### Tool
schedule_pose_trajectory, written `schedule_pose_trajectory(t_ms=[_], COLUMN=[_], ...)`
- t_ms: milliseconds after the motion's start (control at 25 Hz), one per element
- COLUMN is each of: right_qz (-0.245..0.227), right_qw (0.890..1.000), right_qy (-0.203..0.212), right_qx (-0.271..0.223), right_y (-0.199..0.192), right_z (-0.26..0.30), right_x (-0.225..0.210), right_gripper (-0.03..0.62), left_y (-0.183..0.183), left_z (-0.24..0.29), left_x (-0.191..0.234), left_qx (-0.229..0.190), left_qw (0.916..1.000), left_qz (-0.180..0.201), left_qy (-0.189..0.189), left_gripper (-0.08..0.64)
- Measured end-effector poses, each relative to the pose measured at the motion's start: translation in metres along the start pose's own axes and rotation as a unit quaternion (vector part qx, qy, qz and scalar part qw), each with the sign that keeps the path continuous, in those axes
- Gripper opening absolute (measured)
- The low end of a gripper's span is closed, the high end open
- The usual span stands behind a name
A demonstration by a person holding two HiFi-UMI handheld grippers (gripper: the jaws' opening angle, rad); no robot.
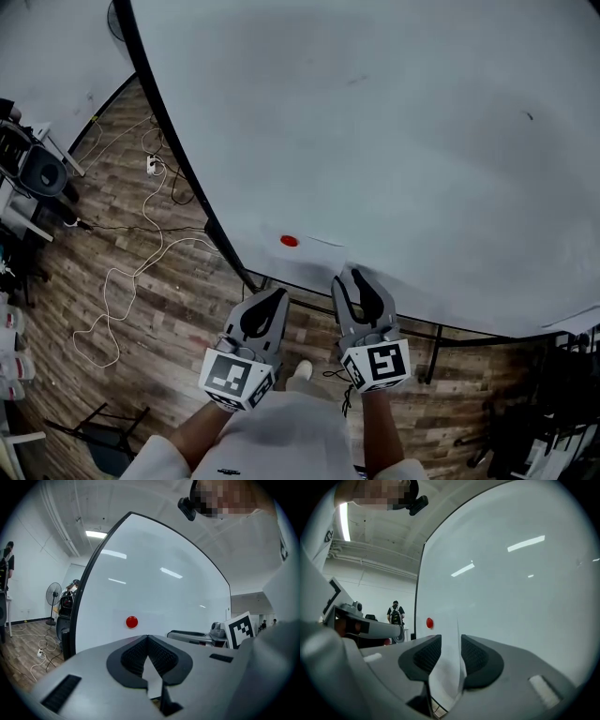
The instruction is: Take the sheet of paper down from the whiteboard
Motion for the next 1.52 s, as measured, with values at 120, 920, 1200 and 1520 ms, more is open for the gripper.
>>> schedule_pose_trajectory(t_ms=[120, 920, 1200, 1520], right_qz=[-0.002, -0.019, -0.019, -0.026], right_qw=[1.0, 1.0, 1.0, 0.999], right_qy=[0.003, -0.002, 0.004, 0.044], right_qx=[0.004, -0.008, -0.009, 0.002], right_y=[-0.001, -0.002, 0.0, 0.0], right_z=[0.006, 0.019, 0.019, 0.029], right_x=[-0.002, 0.006, 0.011, 0.023], right_gripper=[0.132, 0.133, 0.133, 0.133], left_y=[-0.004, -0.003, 0.002, 0.0], left_z=[0.004, 0.0, -0.005, -0.001], left_x=[0.003, 0.013, 0.017, 0.018], left_qx=[0.004, 0.004, 0.002, -0.003], left_qw=[1.0, 0.9998, 0.9998, 0.9997], left_qz=[-0.003, -0.004, -0.003, -0.003], left_qy=[0.004, 0.018, 0.022, 0.026], left_gripper=[0.006, 0.006, 0.006, 0.006])
Point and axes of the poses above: the fingertips, and each gripper's own axes: z forward along the fingers, x to its left, y out of its top, the point moved 5 cm from there along -z, backward along the fingers, and after that the axes turned 7 degrees about -x, right-handed, at the moved point
